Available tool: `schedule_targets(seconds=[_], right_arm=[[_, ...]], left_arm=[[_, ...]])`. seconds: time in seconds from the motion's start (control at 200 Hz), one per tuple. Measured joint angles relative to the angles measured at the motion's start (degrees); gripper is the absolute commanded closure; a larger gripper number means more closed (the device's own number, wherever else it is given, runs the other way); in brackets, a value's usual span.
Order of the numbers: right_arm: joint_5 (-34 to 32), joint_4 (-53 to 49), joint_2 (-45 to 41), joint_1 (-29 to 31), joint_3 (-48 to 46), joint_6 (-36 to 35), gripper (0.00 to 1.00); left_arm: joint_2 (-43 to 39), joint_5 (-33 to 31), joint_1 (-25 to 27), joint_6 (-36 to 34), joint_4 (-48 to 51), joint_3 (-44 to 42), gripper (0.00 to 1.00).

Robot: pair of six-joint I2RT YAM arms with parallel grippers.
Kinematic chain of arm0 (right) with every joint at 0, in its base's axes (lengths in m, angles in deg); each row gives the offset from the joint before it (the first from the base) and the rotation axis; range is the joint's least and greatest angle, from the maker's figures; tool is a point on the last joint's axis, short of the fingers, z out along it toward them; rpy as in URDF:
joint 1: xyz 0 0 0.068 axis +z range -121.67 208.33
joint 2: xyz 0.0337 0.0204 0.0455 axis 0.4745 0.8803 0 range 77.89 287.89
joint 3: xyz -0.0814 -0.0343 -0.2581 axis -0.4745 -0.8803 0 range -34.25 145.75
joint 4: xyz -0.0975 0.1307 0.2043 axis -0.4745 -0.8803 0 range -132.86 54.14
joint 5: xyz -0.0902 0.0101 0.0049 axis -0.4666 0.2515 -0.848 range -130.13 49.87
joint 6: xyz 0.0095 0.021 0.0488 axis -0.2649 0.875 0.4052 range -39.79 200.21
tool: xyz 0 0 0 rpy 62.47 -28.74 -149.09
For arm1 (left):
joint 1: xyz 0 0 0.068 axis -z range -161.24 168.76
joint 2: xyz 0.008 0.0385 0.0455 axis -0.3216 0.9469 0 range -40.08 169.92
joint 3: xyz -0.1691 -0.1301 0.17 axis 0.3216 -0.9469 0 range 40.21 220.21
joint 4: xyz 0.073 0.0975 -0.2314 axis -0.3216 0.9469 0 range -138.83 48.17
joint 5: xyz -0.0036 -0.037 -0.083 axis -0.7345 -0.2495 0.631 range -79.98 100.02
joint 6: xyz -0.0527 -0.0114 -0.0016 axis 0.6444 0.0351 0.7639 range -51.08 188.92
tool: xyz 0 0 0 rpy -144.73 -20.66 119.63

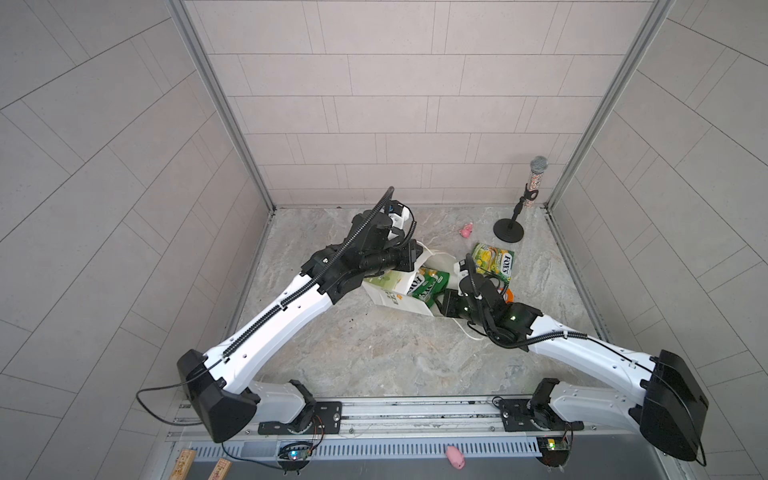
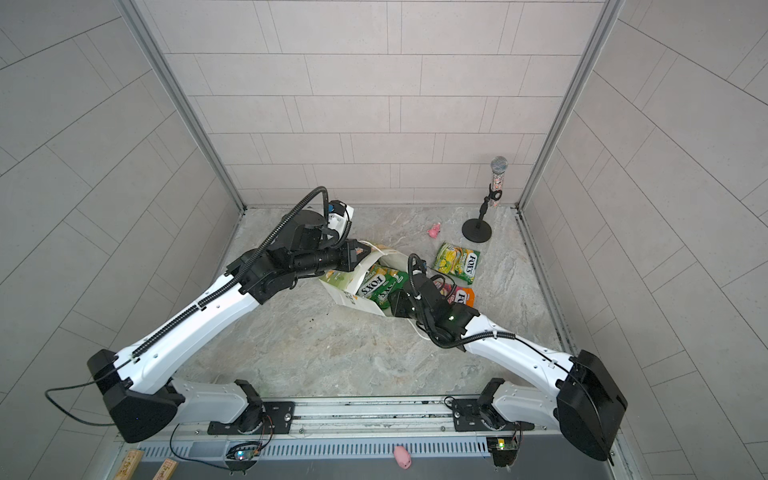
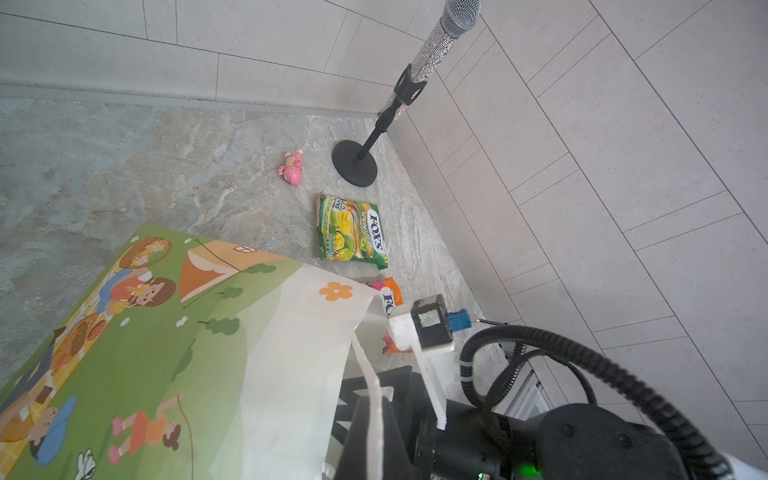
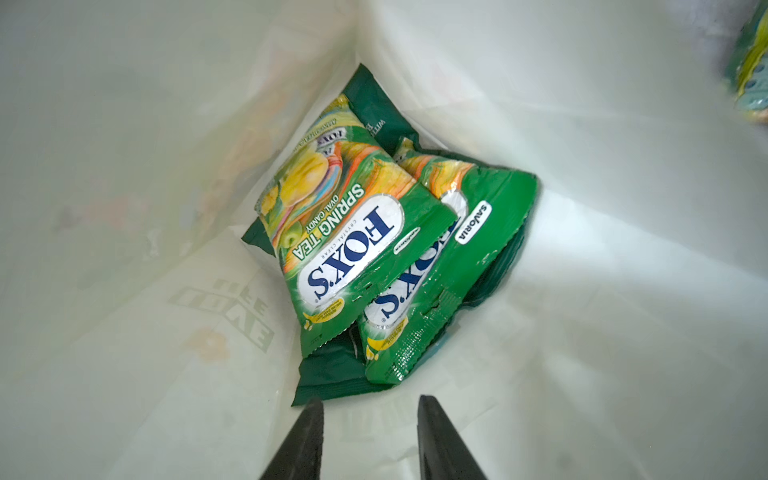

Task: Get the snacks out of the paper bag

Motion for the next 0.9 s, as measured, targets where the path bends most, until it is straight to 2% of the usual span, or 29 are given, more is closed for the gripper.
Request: schedule_targets(seconds=[0.22,0.365,0.58,0.901], right_arm=[[0.3,0.5,0.0,0.1,-0.6,-3.2,0.61],[2.3,1.2,3.4,0.2,-0.3,-4.9,0.65],[3.8,2.1,7.9,0.5,0.0,-5.7,0.63],[-6.0,3.3,8.2,0.5,0.0,0.1,0.64]], left_arm=[[-0.1,0.0,0.0,0.1,-0.3,-0.7,1.0],[-0.1,0.0,0.0,0.1,-0.3,-0.9,1.0],[-0.2,0.0,0.0,0.1,-0.3,-0.9,1.0],[-0.4,0.6,0.0,-0.1,-0.3,-0.9,1.0]])
